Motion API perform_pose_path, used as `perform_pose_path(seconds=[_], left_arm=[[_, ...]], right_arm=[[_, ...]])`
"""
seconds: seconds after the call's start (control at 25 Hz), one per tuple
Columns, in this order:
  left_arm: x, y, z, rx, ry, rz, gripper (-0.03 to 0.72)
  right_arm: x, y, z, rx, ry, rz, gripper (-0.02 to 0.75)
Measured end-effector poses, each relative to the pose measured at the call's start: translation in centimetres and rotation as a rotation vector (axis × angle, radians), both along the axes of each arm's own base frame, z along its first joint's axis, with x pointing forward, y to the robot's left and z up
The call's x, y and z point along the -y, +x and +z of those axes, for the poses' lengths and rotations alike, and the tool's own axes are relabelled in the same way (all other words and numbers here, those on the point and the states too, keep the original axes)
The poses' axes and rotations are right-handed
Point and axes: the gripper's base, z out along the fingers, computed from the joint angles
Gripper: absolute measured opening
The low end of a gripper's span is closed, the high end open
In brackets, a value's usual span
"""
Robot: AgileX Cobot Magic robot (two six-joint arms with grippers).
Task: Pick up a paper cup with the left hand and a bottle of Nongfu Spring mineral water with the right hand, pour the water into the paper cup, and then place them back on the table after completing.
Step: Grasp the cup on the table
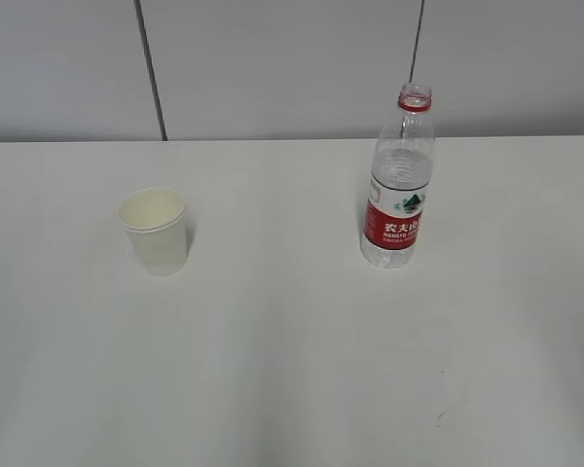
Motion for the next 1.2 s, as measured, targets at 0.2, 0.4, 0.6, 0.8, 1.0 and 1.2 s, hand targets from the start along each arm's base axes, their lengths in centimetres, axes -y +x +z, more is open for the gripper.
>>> perform_pose_path(seconds=[0.2,0.4,0.6,0.8,1.0,1.2], left_arm=[[0.3,3.4,1.3,0.010,-0.001,0.000,0.238],[0.7,8.7,2.0,0.025,0.019,0.005,0.238],[1.3,14.3,1.3,0.015,0.024,-0.001,0.238],[1.7,18.4,0.3,0.060,0.033,-0.009,0.238],[2.1,21.1,-1.7,0.101,0.041,-0.023,0.238],[2.3,22.2,-5.1,0.132,0.040,-0.041,0.238]], right_arm=[[-0.1,3.5,0.9,0.001,0.000,-0.001,0.501],[-0.2,6.9,0.7,-0.014,0.000,-0.002,0.501],[-0.3,9.8,0.1,-0.029,0.000,-0.003,0.501],[-0.4,11.5,0.1,0.021,0.001,-0.004,0.501],[-0.4,12.0,0.2,0.045,0.003,-0.005,0.501],[-0.4,12.4,0.3,0.070,0.004,-0.005,0.501]])
